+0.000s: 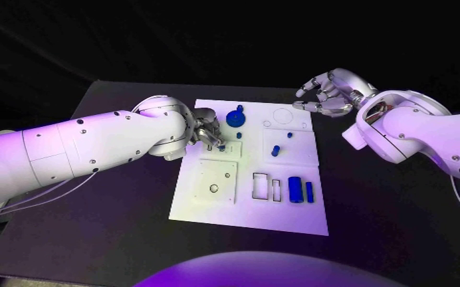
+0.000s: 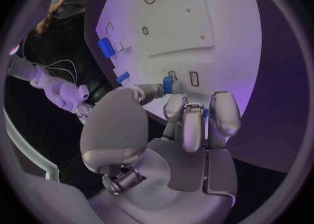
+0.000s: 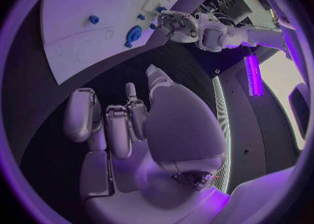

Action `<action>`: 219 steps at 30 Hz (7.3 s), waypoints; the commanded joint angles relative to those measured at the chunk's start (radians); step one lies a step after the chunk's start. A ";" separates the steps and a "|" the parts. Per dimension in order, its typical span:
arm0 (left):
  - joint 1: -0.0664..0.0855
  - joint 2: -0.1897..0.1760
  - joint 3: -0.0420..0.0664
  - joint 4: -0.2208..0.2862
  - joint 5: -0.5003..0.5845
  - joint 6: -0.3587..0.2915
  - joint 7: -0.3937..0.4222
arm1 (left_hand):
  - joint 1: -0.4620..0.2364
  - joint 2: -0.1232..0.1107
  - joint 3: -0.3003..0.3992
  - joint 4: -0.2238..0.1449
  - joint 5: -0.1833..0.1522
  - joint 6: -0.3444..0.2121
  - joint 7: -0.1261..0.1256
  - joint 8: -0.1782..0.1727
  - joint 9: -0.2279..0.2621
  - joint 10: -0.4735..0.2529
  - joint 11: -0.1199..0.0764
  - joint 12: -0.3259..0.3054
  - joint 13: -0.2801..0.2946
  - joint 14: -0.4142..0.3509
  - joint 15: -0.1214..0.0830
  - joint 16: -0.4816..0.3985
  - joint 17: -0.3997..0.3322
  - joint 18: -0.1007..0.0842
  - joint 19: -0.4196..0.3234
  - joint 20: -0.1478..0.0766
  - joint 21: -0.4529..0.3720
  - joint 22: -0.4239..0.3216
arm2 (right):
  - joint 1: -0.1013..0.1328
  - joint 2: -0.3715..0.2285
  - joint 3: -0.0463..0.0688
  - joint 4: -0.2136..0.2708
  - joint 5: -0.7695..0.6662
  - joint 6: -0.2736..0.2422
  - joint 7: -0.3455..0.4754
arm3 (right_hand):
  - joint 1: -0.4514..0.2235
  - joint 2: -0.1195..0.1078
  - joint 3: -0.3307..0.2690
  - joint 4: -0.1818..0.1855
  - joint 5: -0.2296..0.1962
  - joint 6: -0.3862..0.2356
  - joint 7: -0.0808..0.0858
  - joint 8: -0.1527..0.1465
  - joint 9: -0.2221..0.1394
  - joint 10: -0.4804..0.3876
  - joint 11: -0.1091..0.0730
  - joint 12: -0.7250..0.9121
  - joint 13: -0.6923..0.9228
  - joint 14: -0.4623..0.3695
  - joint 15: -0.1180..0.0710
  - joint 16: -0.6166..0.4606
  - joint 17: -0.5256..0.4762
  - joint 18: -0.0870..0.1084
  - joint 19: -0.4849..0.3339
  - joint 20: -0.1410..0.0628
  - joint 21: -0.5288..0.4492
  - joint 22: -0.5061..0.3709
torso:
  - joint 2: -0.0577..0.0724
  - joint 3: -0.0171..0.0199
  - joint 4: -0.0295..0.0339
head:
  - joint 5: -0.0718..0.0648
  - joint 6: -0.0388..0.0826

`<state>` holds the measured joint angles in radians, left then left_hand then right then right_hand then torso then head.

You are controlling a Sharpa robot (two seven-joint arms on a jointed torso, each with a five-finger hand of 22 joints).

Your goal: Assemble the parts on the task board

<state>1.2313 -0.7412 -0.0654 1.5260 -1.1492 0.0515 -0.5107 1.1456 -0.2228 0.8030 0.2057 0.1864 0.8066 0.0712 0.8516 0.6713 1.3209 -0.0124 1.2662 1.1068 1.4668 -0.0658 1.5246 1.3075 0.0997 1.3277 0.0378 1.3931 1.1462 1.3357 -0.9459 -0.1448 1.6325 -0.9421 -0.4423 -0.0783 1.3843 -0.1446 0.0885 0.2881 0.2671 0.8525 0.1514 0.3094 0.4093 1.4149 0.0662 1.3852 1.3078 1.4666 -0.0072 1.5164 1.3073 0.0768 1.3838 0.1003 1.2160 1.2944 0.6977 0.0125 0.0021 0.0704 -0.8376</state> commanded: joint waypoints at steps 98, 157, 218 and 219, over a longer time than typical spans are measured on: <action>-0.002 0.035 -0.005 -0.047 -0.014 0.091 -0.006 | -0.174 0.011 -0.129 0.015 -0.006 0.058 -0.032 -0.008 0.006 0.020 -0.016 0.021 0.026 0.083 -0.018 0.004 0.191 -0.015 0.017 -0.010 0.002 0.014 | -0.005 -0.007 0.000 -0.001 -0.004 0.006 0.007 | -0.033 0.003 -0.004 0.004 0.006 -0.013 -0.001 0.011 0.001 -0.012 0.000 -0.015 0.055 0.067 0.001 -0.013 0.110 0.014 -0.015 -0.001 -0.026 -0.015 | 0.000 0.0011 -0.0002 | -0.010 -0.017; 0.116 0.066 0.073 -0.296 -0.029 0.247 0.000 | -0.100 0.064 -0.420 0.088 0.000 -0.053 0.031 -0.144 -0.060 -0.058 0.039 -0.038 -0.061 0.072 0.029 -0.010 0.168 0.000 -0.032 0.027 -0.047 -0.063 | -0.010 -0.003 0.000 -0.019 -0.006 0.000 0.006 | -0.054 0.005 -0.019 0.002 -0.011 -0.021 -0.003 0.026 0.002 -0.013 -0.001 -0.017 0.052 0.067 0.000 -0.016 0.108 0.015 -0.014 -0.002 -0.035 -0.017 | 0.005 -0.0031 0.0005 | 0.009 0.022; 0.082 0.157 0.031 -0.392 0.082 0.281 0.001 | 0.060 0.141 -0.357 0.060 0.002 -0.009 0.012 -0.116 -0.072 -0.052 0.023 -0.028 -0.058 0.073 0.017 -0.009 0.169 -0.001 -0.028 0.025 -0.040 -0.050 | -0.017 0.010 0.000 -0.029 -0.005 0.001 0.005 | -0.054 0.011 -0.017 0.003 0.001 -0.022 -0.003 0.029 0.002 -0.011 -0.001 -0.015 0.054 0.067 -0.001 -0.016 0.107 0.015 -0.014 -0.003 -0.037 -0.018 | 0.003 -0.0009 -0.0009 | 0.014 0.008; 0.082 0.157 0.031 -0.391 0.086 0.279 0.002 | 0.074 0.144 -0.345 0.056 -0.003 -0.011 0.010 -0.112 -0.070 -0.051 0.021 -0.027 -0.057 0.073 0.015 -0.009 0.169 -0.001 -0.028 0.023 -0.040 -0.051 | -0.017 0.010 0.000 -0.029 -0.005 0.001 0.005 | -0.054 0.011 -0.017 0.003 0.001 -0.022 -0.003 0.029 0.002 -0.011 -0.001 -0.015 0.054 0.067 -0.001 -0.016 0.107 0.015 -0.014 -0.003 -0.037 -0.018 | 0.003 -0.0005 -0.0009 | 0.014 0.007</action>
<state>1.3136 -0.5871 -0.0342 1.1344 -1.0875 0.3260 -0.5169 1.2181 -0.0788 0.4595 0.2615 0.1849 0.7919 0.0820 0.7385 0.5989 1.2695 0.0147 1.2353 1.0484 1.4669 -0.0444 1.5128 1.3075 0.0999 1.2953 0.0628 1.3497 1.0949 1.3194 -0.9371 -0.1451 1.6040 -0.9409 -0.4446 -0.0763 1.3305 -0.1382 0.0749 0.2911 0.2654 0.8358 0.1466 0.3326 0.4098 1.4084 0.0669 1.3737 1.3075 1.4666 -0.0073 1.5048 1.3080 0.0767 1.3767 0.1002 1.1849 1.2770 0.7004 0.0115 0.0008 0.0839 -0.8290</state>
